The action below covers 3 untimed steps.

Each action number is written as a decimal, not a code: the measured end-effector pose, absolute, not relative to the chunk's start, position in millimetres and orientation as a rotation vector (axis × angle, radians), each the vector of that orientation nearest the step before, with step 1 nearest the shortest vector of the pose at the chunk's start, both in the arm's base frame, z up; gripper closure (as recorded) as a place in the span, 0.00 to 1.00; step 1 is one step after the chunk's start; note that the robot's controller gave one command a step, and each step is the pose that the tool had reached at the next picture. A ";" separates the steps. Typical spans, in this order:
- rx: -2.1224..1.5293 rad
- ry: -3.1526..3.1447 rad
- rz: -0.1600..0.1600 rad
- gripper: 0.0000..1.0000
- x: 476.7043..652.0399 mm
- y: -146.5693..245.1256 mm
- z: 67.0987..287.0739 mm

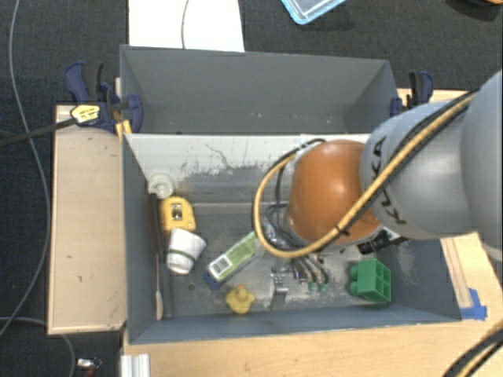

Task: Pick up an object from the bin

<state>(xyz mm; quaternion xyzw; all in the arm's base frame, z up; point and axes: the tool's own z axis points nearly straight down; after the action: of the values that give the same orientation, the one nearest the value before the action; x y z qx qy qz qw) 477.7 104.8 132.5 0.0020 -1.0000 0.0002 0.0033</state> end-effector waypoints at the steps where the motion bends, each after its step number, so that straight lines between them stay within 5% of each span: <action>1: -0.001 -3.143 -0.001 0.00 479.7 104.3 136.5; 2: 0.123 -3.148 -0.003 0.00 518.9 114.3 99.8; 3: 0.256 -3.142 -0.003 0.00 585.9 125.2 77.1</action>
Offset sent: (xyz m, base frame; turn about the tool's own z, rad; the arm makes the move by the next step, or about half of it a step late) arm 0.0630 0.0154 -0.0625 -0.1244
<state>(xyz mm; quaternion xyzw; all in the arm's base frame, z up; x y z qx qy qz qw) 585.9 125.2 77.1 0.0812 -0.9967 -0.0009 -0.0054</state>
